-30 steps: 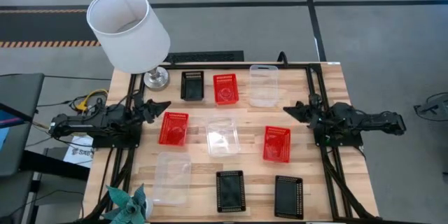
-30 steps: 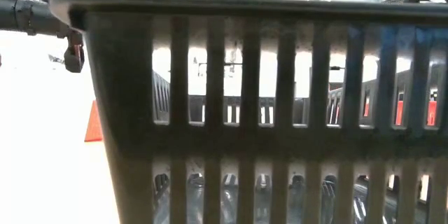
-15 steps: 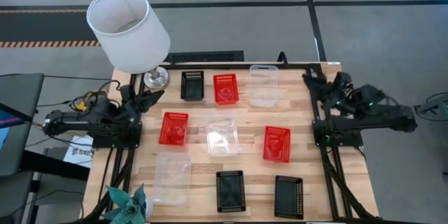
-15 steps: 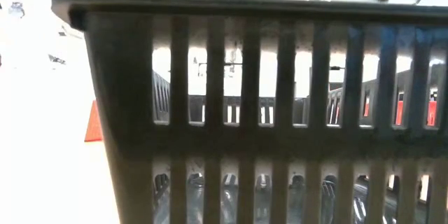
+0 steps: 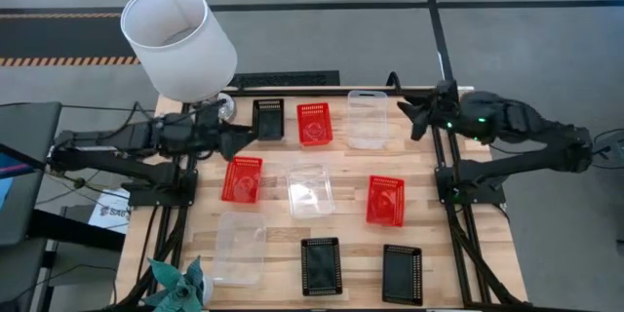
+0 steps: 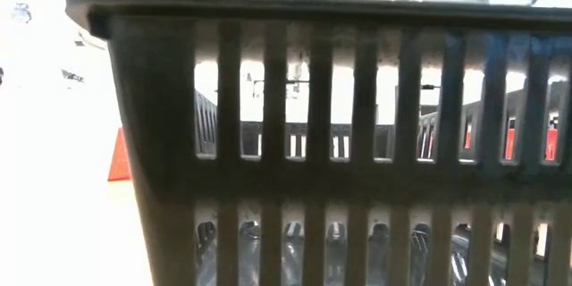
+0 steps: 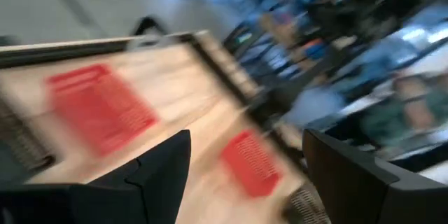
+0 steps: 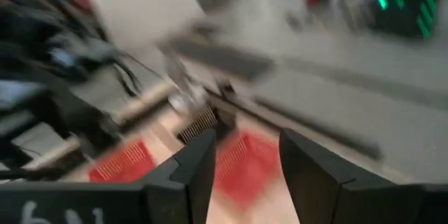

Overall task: Stack baskets by color
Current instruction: Stack the middle transparent bin on the top transparent bin

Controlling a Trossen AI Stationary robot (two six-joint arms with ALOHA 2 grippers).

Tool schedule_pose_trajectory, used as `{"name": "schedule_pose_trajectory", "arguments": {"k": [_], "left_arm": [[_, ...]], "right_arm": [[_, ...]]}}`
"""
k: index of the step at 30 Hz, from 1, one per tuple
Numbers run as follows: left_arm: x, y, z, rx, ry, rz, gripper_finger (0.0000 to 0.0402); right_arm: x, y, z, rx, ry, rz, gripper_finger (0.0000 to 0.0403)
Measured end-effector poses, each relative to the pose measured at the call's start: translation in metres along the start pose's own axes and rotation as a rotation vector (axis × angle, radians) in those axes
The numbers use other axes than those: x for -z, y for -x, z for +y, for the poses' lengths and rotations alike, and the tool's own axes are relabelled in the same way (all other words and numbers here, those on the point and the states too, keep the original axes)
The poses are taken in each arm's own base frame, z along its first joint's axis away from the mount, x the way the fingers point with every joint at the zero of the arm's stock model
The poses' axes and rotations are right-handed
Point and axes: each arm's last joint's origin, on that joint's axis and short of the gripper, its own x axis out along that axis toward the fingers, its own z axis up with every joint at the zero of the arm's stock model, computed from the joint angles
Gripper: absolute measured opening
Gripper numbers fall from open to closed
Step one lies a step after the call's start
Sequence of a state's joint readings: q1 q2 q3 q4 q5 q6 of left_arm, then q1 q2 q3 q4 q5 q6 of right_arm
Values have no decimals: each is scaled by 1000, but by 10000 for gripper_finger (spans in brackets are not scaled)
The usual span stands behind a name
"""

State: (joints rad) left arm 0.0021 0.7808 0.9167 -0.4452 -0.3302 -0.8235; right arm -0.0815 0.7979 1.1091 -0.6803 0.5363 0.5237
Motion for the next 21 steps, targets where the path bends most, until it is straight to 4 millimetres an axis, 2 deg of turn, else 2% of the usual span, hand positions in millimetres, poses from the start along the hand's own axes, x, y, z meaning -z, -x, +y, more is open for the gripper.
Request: {"name": "schedule_pose_trajectory", "arguments": {"k": [4, 7, 10, 17, 21], "left_arm": [[-12, 8, -6, -209, 26, 109, 261], [-15, 17, -5, -303, 52, 186, 261], [-13, 25, -1, -340, 88, 231, 261], [-14, 42, 6, -354, 129, 251, 261], [-15, 46, 7, -345, 136, 230, 261]], "right_arm": [[9, -18, 5, 117, -136, 246, 166], [27, -29, 7, 189, -200, 479, 163], [47, -35, 13, 280, -188, 667, 160], [80, -52, 63, 210, -215, 729, 159], [101, -74, 95, 153, -250, 683, 159]]}}
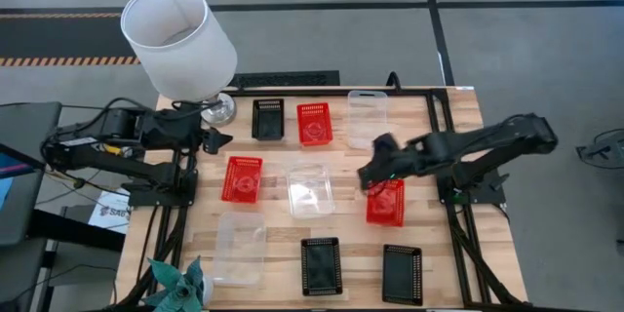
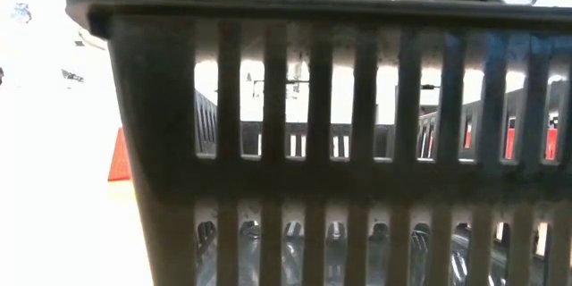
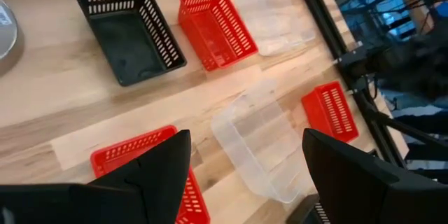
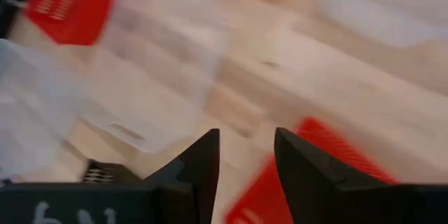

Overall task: Stack baskets by color
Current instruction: Stack the middle transparent bin on the top transparent bin

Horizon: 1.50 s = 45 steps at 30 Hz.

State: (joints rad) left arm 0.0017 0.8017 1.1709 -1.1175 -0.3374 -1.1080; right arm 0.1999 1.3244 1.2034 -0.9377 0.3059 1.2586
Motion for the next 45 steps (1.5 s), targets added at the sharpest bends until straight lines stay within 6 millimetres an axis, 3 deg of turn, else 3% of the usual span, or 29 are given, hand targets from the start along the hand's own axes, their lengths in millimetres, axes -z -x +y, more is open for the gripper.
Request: {"name": "schedule_pose_trajectory", "arguments": {"k": [7, 12, 18, 31, 34, 39, 45], "left_arm": [[0, 0, 0, 6, -9, 15, 261], [0, 0, 0, 8, -23, 16, 261], [0, 0, 0, 9, -30, 15, 261], [0, 0, -1, 13, -50, 5, 261], [0, 0, -1, 13, -50, 5, 261], [0, 0, -1, 13, -50, 5, 261], [0, 0, -1, 13, -49, 5, 261]], "right_arm": [[6, -66, 37, -56, -56, -22, 159], [12, -107, 41, 35, -42, 36, 159], [14, -138, 53, 84, -2, 84, 159], [17, -178, 51, 202, 35, 121, 151], [14, -189, 48, 199, 38, 145, 114], [12, -198, 47, 186, 67, 163, 16], [9, -185, 47, 183, 45, 175, 5]]}}
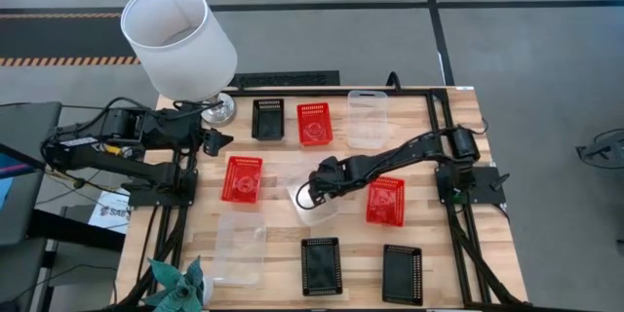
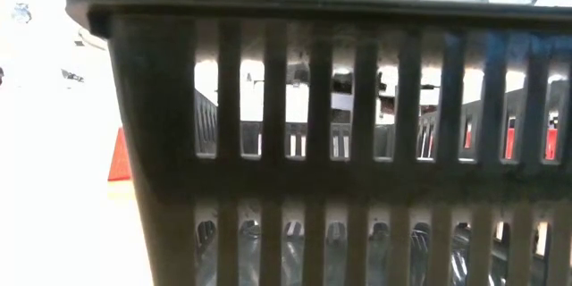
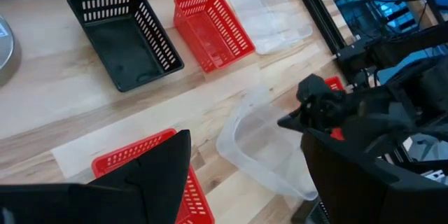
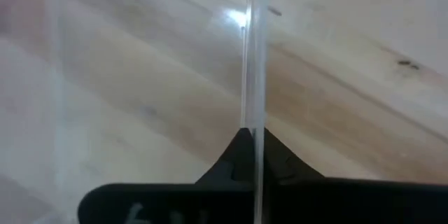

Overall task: Stack baskets by color
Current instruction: Stack the middle transparent bin on the top transparent bin

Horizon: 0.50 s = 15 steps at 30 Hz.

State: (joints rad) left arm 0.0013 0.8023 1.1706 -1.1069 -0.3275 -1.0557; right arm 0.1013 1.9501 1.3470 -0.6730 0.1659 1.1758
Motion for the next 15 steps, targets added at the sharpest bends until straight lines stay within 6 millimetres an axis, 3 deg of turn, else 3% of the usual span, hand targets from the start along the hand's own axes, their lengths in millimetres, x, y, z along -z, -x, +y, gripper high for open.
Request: {"name": "schedule_pose_trajectory", "arguments": {"k": [5, 8, 15], "left_arm": [[0, 0, 0, 0, 0, 0, 261], [0, 0, 0, -1, 0, 0, 261], [0, 0, 0, 2, 3, -9, 261]], "right_arm": [[-9, 38, -6, -52, -23, -26, 3], [-20, 75, -17, -94, -48, -73, 2], [-69, 151, -91, 28, -224, -308, 1]]}}
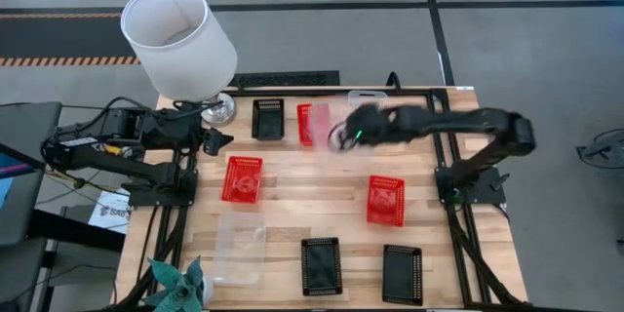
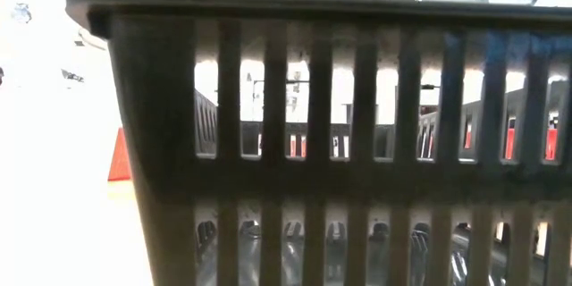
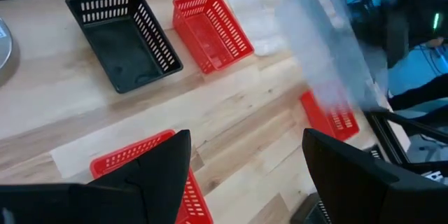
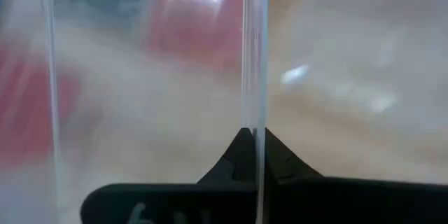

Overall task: Stack baskets by color
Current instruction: Stack the middle transparent bin on the top transparent bin

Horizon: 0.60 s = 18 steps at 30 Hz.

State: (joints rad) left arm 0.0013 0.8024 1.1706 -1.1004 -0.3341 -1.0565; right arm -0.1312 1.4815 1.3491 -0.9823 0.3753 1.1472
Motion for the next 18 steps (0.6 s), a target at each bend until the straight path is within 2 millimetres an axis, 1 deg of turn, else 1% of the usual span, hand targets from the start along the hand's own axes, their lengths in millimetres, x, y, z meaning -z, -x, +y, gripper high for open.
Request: {"name": "schedule_pose_trajectory", "arguments": {"k": [1, 4, 7, 10, 13, 15, 18], "left_arm": [[0, 0, 0, -4, 0, -7, 261], [-1, 0, 0, -10, 5, -18, 261], [-1, 0, 1, -18, 12, -33, 261], [-1, 0, 1, -20, 13, -36, 261], [-1, 0, 1, -20, 14, -37, 261], [-1, 0, 1, -21, 16, -39, 261], [-1, 0, 1, -25, 29, -47, 261]], "right_arm": [[-11, 4, -11, 38, -33, -38, 1], [-39, 9, -36, 98, -117, -81, 1], [-55, 5, -54, 169, -164, -86, 1], [-66, -4, -65, 227, -162, -65, 1], [-68, -21, -73, 252, -139, -10, 1], [-63, -32, -81, 288, -138, 38, 1], [-58, -41, -94, 301, -159, 48, 1]]}}
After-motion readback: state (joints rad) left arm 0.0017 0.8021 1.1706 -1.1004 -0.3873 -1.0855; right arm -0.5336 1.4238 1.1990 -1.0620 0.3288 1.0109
